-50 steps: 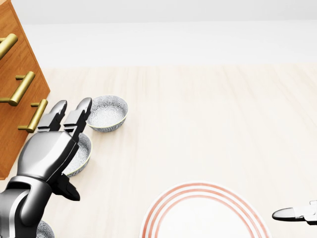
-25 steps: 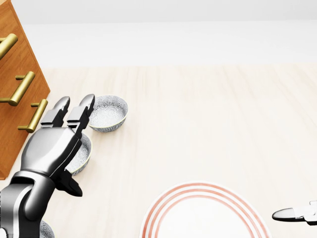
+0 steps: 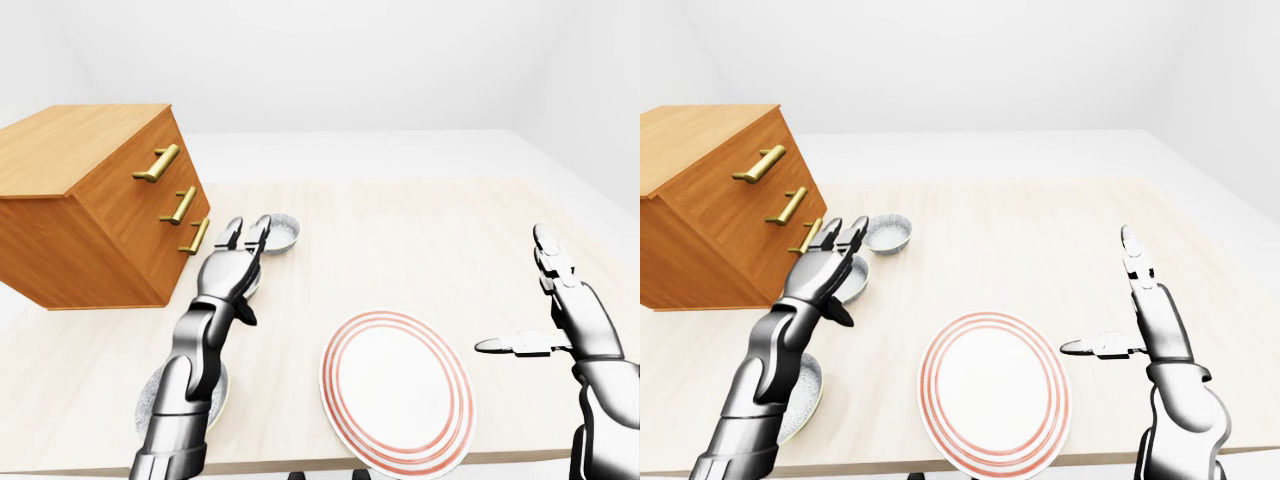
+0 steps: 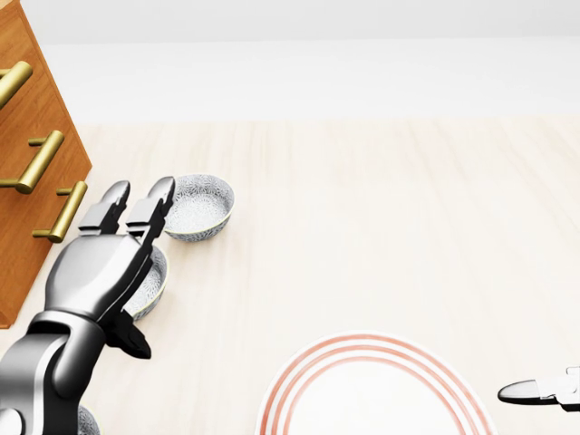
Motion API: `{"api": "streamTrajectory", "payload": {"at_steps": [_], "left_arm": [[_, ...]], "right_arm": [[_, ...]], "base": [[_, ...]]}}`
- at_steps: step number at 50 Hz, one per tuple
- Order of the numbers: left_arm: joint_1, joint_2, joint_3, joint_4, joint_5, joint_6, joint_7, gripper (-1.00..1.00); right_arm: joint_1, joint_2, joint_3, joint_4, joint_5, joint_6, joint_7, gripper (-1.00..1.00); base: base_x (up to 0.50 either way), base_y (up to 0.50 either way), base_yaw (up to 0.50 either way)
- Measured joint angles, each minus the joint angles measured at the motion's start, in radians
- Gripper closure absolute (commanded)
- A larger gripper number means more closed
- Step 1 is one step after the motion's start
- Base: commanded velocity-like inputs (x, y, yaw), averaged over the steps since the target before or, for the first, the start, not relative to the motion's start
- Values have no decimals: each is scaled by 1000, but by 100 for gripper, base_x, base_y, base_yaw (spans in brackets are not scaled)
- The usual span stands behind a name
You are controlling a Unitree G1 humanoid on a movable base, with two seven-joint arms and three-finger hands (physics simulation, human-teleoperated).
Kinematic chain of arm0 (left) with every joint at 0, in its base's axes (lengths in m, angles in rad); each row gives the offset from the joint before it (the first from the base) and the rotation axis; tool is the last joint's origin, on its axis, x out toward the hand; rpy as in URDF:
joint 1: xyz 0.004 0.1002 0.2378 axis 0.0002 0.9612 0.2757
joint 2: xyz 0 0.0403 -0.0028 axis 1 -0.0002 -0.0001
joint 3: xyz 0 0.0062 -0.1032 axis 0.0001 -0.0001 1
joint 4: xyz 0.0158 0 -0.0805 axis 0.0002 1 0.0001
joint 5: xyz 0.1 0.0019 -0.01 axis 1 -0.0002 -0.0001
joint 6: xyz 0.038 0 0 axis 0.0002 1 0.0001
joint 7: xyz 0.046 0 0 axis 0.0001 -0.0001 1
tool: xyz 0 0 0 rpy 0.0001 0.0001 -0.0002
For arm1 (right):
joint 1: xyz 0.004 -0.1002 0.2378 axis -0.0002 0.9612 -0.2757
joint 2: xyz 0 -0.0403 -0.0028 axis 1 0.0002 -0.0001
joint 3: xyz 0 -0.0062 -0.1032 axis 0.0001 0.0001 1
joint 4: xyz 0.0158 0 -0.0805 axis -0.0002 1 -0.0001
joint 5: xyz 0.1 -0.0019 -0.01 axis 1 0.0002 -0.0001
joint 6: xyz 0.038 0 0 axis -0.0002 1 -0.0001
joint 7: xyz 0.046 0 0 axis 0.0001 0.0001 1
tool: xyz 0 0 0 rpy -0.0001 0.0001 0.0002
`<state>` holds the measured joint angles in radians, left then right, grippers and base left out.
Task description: Put the bowl in the middle on the plate.
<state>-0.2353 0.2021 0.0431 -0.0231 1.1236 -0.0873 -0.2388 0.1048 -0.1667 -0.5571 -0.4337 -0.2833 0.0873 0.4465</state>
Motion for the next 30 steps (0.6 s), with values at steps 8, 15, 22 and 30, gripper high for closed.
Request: {"api": "streamTrajectory", "payload": {"at_steps": [8,15,22,30], "left_arm": [[7,3,4,6,2,0,1,-100],[9,6,5,23,9,0,7,-100],[8,11,8,33,17,0,13,-100],[-2,18,13,44,27,0,25,-100]], "right_arm": [[0,-1,0,5,1,0,-2,-100],[-1,-1,0,9,2,0,-5,-100],[-1,-2,1,10,3,0,-5,-100],[-1,-2,2,12,4,0,-5,-100]], "base": [[0,0,0],[0,0,0],[0,0,0],[0,0,0]]}}
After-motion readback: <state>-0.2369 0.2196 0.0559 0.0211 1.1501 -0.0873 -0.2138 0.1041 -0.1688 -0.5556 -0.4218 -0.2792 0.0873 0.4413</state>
